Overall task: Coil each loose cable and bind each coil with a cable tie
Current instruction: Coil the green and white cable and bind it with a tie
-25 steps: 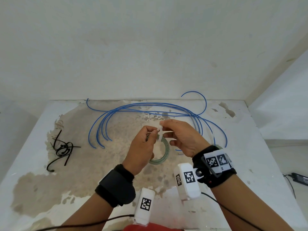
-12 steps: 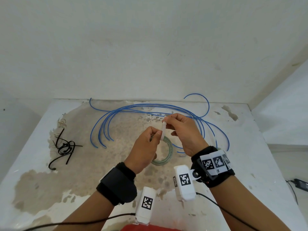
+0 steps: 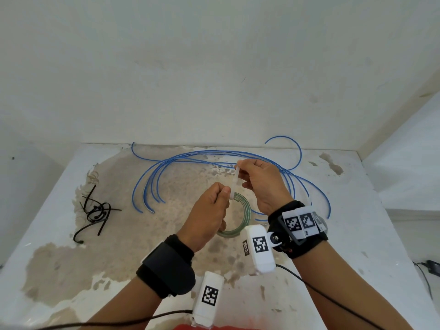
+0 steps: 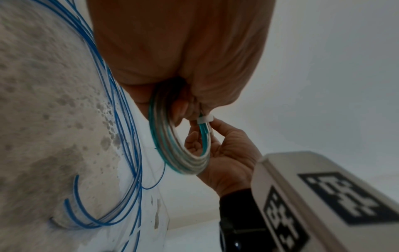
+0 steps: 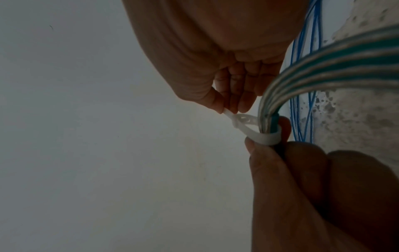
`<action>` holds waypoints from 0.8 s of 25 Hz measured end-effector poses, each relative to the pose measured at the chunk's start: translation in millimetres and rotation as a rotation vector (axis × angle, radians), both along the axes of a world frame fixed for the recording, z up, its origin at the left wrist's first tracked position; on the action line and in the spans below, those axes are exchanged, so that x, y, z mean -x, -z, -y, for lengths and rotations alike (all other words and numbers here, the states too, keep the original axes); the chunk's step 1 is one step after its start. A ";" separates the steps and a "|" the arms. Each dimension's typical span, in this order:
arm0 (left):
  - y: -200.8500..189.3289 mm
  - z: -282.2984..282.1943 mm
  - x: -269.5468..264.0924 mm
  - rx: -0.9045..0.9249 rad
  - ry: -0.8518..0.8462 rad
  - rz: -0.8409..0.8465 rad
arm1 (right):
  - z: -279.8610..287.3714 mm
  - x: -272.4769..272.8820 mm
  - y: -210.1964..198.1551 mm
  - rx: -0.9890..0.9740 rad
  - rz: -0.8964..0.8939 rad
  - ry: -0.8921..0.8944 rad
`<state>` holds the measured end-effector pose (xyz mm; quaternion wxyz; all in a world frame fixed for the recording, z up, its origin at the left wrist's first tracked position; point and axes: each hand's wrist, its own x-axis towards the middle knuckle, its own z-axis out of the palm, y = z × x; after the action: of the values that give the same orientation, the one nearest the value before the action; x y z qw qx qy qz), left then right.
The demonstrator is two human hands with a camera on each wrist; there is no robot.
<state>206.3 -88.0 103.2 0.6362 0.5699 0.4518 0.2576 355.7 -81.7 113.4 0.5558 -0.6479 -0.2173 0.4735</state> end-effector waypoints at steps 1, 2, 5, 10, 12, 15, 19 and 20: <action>1.6 0.7 0.8 0.003 0.010 -0.015 | -0.2 1.2 1.6 0.008 0.007 0.001; 2.7 0.9 1.7 0.005 0.021 -0.035 | -0.5 2.4 2.8 0.012 0.010 -0.001; 5.0 1.3 4.5 0.014 0.022 -0.089 | 2.4 4.4 0.6 0.030 -0.020 -0.110; 12.2 -1.7 21.3 0.105 -0.092 -0.035 | 26.2 8.3 -1.8 0.184 -0.015 -0.449; 15.6 -3.5 28.5 0.118 -0.123 -0.046 | 36.9 17.5 2.3 0.208 0.061 -0.546; 21.6 -7.5 37.5 0.041 -0.106 -0.107 | 39.9 31.7 9.5 0.173 0.135 -0.520; 24.6 -16.5 47.6 -0.029 -0.076 -0.120 | 34.5 44.7 9.5 0.167 0.185 -0.471; 24.1 -18.8 50.4 -0.025 -0.080 -0.111 | 33.4 48.0 8.0 0.175 0.180 -0.475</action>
<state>155.9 -69.3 79.2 0.5922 0.5726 0.5056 0.2567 307.8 -115.2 105.4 0.3494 -0.6638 -0.3700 0.5481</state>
